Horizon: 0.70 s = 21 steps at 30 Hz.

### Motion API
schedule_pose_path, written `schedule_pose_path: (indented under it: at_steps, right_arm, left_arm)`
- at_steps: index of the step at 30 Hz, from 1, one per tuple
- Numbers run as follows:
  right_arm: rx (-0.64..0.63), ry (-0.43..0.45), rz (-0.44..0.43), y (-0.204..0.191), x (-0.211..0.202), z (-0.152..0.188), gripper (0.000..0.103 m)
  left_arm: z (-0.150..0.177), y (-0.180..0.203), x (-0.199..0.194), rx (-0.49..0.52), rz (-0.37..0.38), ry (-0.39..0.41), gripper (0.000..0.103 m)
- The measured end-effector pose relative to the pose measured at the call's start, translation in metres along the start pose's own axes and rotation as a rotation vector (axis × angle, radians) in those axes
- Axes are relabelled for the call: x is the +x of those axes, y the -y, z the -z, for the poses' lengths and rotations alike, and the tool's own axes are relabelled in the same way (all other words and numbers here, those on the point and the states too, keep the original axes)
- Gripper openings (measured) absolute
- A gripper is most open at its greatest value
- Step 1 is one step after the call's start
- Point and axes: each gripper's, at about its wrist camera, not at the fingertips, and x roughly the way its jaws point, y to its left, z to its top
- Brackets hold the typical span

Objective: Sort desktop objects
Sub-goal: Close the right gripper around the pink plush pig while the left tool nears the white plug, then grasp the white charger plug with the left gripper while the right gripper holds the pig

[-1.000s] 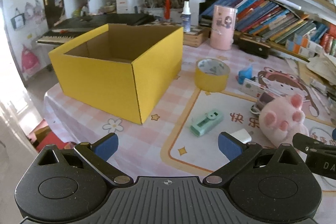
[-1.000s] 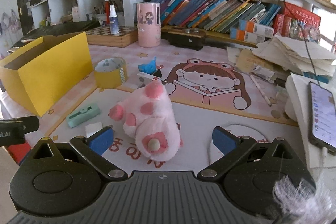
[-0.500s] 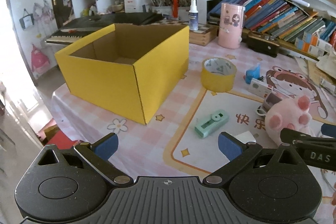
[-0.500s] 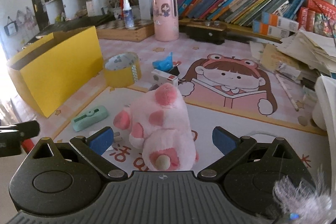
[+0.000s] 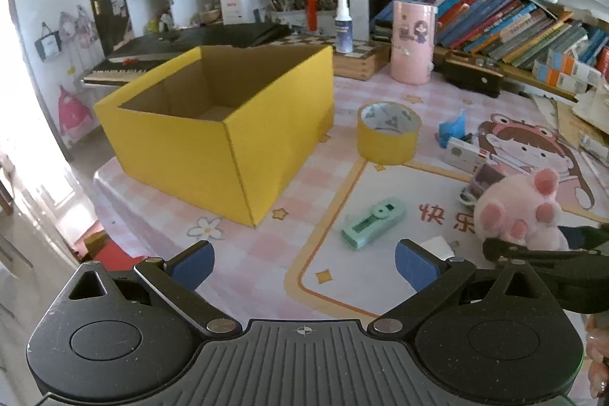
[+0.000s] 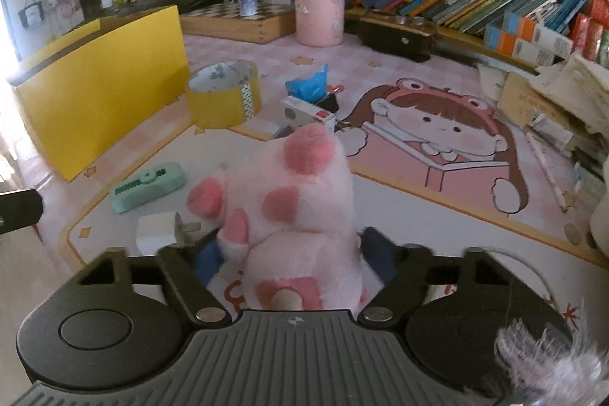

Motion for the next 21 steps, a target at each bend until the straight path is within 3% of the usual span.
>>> schedule_pose_path:
  at_steps: [6, 13, 21]
  right_arm:
    - [0.015, 0.038, 0.009, 0.015, -0.017, -0.002, 0.059]
    - [0.170, 0.073, 0.075, 0.055, -0.042, -0.005, 0.059]
    - [0.203, 0.097, 0.088, 0.069, -0.057, -0.002, 0.060]
  left_arm:
    - [-0.003, 0.018, 0.003, 0.040, 0.039, -0.003, 0.102]
    - [-0.006, 0.047, 0.029, 0.066, 0.140, -0.076, 0.101]
    - [-0.003, 0.083, 0.050, 0.137, 0.154, -0.088, 0.093]
